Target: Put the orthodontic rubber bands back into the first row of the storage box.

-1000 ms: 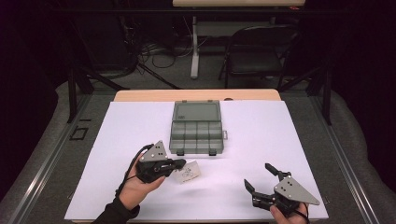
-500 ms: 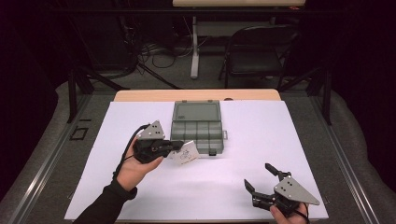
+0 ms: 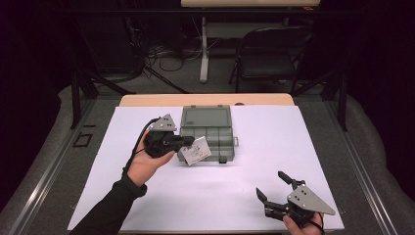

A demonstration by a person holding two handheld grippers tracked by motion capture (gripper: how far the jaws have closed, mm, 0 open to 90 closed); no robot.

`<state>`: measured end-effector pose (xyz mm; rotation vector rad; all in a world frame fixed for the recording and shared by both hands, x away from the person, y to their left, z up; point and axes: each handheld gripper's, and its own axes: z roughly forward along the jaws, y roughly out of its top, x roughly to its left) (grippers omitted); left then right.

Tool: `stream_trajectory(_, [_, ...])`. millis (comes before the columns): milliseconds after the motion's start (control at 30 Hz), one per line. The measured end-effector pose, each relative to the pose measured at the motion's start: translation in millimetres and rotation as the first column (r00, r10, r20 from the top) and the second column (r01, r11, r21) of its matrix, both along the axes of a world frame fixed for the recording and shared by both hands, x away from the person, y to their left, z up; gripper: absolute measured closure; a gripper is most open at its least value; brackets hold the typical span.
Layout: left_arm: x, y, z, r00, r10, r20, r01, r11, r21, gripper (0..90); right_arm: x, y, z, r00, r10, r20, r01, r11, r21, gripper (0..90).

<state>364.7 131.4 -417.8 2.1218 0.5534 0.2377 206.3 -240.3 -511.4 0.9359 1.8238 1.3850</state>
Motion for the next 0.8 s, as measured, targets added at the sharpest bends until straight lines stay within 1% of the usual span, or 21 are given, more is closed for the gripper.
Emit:
stream_trajectory(167, [9.6, -3.0, 7.2, 0.9999, 0.006, 0.012, -0.006, 0.9999, 0.010, 89.7, -0.2, 0.0, 0.2, 1.0000, 0.004, -0.003, -0.004, 1.000, -0.002, 14.2])
stream_trajectory(400, [24.6, -10.3, 14.9, 0.9997, 0.019, 0.013, -0.019, 0.9998, 0.011, 89.7, -0.1, -0.2, 0.2, 1.0000, 0.003, -0.004, -0.003, 1.000, -0.002, 14.1])
stream_trajectory(467, [28.3, -12.1, 16.6, 0.9996, 0.019, 0.018, -0.019, 0.9996, 0.019, 89.7, -0.1, -0.1, 0.1, 1.0000, 0.001, 0.000, -0.001, 1.000, -0.001, 14.1])
stream_trajectory(600, [36.4, -15.2, 18.6, 0.9994, 0.026, 0.023, -0.026, 0.9995, 0.019, 89.7, -0.2, -0.4, 0.3, 1.0000, 0.003, -0.003, -0.003, 1.000, -0.002, 14.1])
stream_trajectory(800, [46.7, -18.2, 18.0, 0.9987, 0.044, 0.026, -0.045, 0.9984, 0.034, 89.7, -0.3, -0.5, 0.3, 1.0000, 0.004, -0.003, -0.004, 1.000, -0.002, 14.1])
